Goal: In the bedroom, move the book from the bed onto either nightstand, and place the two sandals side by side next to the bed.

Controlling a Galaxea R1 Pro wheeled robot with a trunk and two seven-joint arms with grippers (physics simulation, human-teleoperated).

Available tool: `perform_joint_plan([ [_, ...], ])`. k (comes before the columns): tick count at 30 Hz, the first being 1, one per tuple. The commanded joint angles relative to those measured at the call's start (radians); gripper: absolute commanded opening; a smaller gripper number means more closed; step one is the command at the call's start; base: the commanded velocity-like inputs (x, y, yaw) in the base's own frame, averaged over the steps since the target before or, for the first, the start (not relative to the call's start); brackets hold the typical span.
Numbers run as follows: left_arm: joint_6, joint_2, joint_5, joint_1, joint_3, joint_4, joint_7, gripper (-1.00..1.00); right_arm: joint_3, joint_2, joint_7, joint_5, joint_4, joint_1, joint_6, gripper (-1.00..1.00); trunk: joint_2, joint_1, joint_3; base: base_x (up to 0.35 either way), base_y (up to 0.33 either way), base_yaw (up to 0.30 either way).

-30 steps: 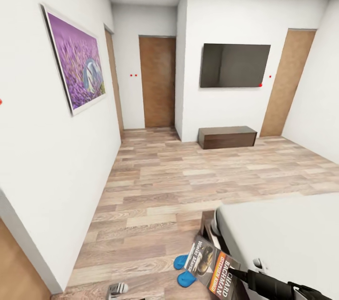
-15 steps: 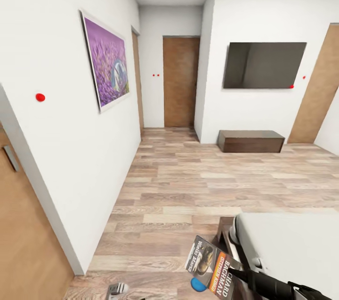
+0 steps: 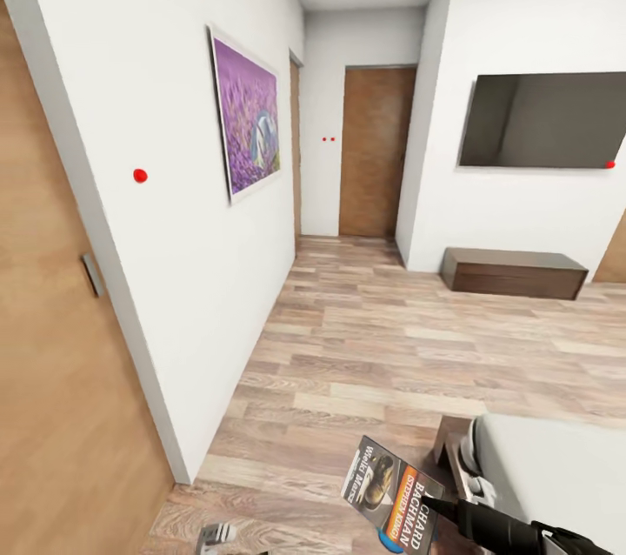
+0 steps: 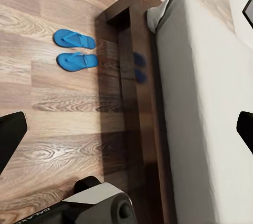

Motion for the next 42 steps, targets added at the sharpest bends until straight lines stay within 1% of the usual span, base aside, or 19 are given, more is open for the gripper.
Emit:
perform_joint_plan([
  [1, -0.006, 0.0, 0.006, -0.001, -0.008, 0.001, -0.002, 1.0, -0.015, -0.001, 0.003, 0.008, 0.001, -0.001, 0.009, -1.0, -0.001, 0.0, 0.0, 0.0, 0.0, 0.297],
  [21, -0.006, 0.0, 0.007, -0.001, -0.008, 0.001, 0.0, 1.0, -0.016, -0.001, 0.004, 0.008, 0.001, -0.001, 0.007, -1.0, -0.001, 0.0, 0.0, 0.0, 0.0, 0.284],
  [24, -0.006, 0.0, 0.004, -0.001, -0.008, 0.0, 0.033, 1.0, -0.016, -0.001, 0.003, 0.007, 0.001, -0.001, 0.007, -1.0, -0.001, 0.0, 0.0, 0.0, 0.0, 0.059],
  [25, -0.007, 0.0, 0.001, -0.001, -0.009, -0.001, 0.076, 1.0, -0.016, -0.001, 0.003, 0.007, 0.001, -0.001, 0.007, -1.0, -0.001, 0.0, 0.0, 0.0, 0.0, 0.021],
  [26, -0.007, 0.0, 0.001, -0.001, -0.009, -0.001, 0.094, 1.0, -0.016, -0.001, 0.003, 0.006, 0.001, -0.001, 0.007, -1.0, -0.001, 0.0, 0.0, 0.0, 0.0, 0.014],
  [28, -0.006, -0.001, -0.012, -0.001, -0.012, -0.002, 0.164, 1.0, -0.016, -0.001, 0.003, 0.006, 0.001, -0.001, 0.007, -1.0, -0.001, 0.0, 0.0, 0.0, 0.0, 0.009],
  [29, -0.006, -0.003, -0.026, -0.001, -0.013, -0.001, 0.195, 1.0, -0.016, -0.001, 0.003, 0.006, 0.001, -0.001, 0.007, -1.0, -0.001, 0.0, 0.0, 0.0, 0.0, 0.005],
  [30, -0.006, -0.006, -0.049, 0.0, -0.014, -0.001, 0.222, 1.0, -0.016, -0.002, 0.003, 0.006, 0.001, -0.001, 0.007, -1.0, -0.001, 0.0, 0.0, 0.0, 0.0, 0.003],
  [31, -0.006, -0.006, -0.063, 0.001, -0.014, -0.001, 0.236, 1.0, -0.016, -0.002, 0.002, 0.006, 0.001, -0.001, 0.007, -1.0, -0.001, 0.0, 0.0, 0.0, 0.0, 0.002],
  [32, -0.006, -0.007, -0.097, 0.006, -0.014, -0.001, 0.26, 1.0, -0.016, -0.002, 0.002, 0.006, 0.001, -0.001, 0.007, -1.0, -0.001, 0.0, 0.0, 0.0, 0.0, 0.001],
  [33, -0.007, -0.007, -0.156, 0.028, -0.014, -0.001, 0.29, 1.0, -0.016, -0.002, 0.002, 0.006, 0.002, -0.001, 0.007, -1.0, -0.001, 0.0, 0.0, 0.0, 0.0, 0.0],
  [34, -0.009, -0.008, -0.196, 0.048, -0.014, -0.001, 0.307, 1.0, -0.016, -0.002, 0.001, 0.006, 0.002, -0.001, 0.008, -1.0, -0.001, 0.0, 0.0, 0.0, 0.0, 0.0],
  [36, -0.027, -0.012, -0.269, 0.084, -0.016, -0.001, 0.33, 1.0, -0.016, -0.002, -0.021, 0.006, 0.003, -0.001, 0.007, -1.0, -0.001, 0.0, 0.0, 0.0, 0.0, 0.0],
  [37, -0.049, -0.015, -0.302, 0.095, -0.016, -0.001, 0.336, 1.0, -0.016, -0.002, -0.042, 0.006, 0.003, -0.001, 0.007, -1.0, -0.001, 0.0, 0.0, 0.0, 0.0, 0.0],
  [40, -0.102, -0.019, -0.347, 0.109, -0.016, 0.0, 0.344, 1.0, -0.016, -0.002, -0.077, 0.006, 0.007, -0.001, 0.007, -1.0, -0.001, 0.0, 0.0, 0.0, 0.0, 0.0],
  [42, -0.119, -0.02, -0.357, 0.112, -0.014, 0.0, 0.349, 1.0, -0.016, -0.003, -0.086, 0.006, 0.022, -0.001, 0.007, -1.0, -0.001, 0.0, 0.0, 0.0, 0.0, 0.0],
])
